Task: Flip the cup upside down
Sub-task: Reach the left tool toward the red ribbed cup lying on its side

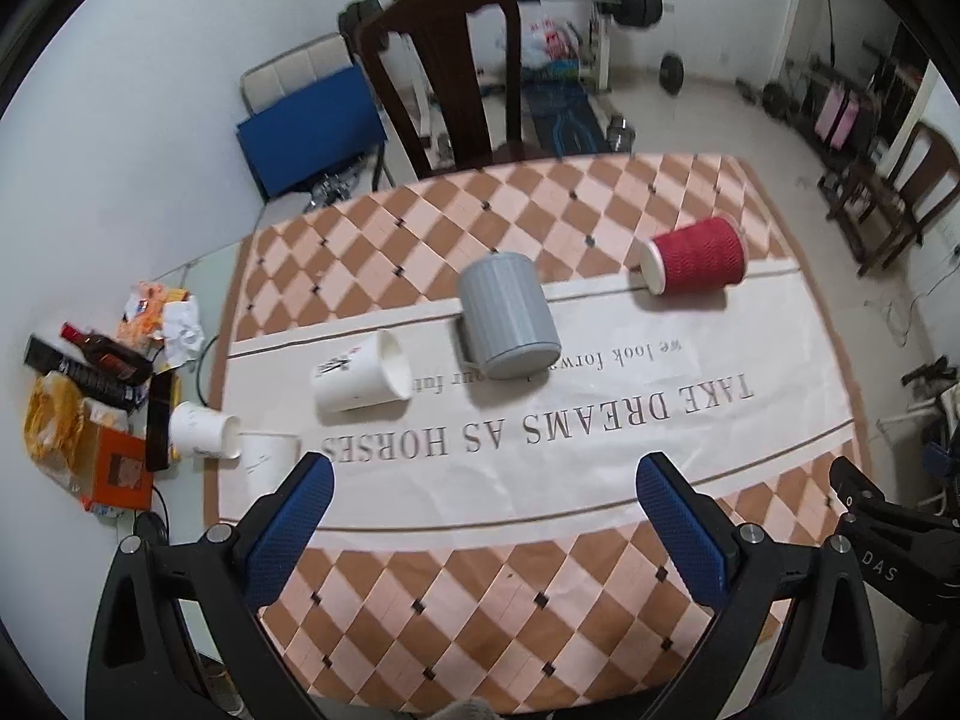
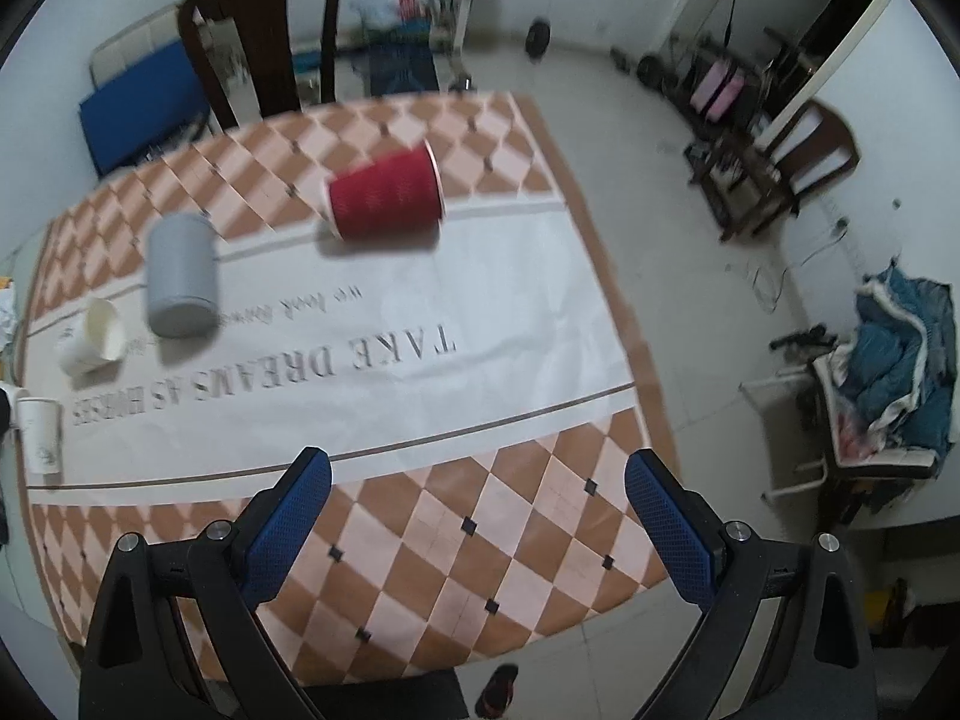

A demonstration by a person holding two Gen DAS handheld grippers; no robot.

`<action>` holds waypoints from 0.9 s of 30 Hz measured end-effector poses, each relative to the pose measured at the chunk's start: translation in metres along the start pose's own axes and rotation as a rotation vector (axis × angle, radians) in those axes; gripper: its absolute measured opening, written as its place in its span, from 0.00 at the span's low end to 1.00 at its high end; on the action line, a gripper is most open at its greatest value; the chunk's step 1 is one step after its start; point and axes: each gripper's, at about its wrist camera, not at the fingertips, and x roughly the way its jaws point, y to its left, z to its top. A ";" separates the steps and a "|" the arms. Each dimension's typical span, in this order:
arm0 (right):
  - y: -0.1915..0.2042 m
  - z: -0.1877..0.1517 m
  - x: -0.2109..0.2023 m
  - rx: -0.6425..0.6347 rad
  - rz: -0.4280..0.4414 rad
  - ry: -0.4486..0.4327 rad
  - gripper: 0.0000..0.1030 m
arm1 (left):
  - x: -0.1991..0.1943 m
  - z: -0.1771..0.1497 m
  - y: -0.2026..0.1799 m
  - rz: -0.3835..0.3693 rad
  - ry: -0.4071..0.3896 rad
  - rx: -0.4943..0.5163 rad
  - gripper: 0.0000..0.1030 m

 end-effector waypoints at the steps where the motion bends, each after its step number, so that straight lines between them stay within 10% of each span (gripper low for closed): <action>1: -0.004 0.006 0.019 0.002 0.004 0.029 0.96 | 0.010 0.006 -0.007 -0.002 0.015 0.011 1.00; 14: -0.049 0.076 0.181 0.002 0.032 0.253 0.84 | 0.120 0.106 -0.121 -0.025 0.080 0.322 0.99; 27: -0.068 0.120 0.237 0.006 0.023 0.322 0.84 | 0.208 0.144 -0.215 -0.023 0.131 0.830 0.97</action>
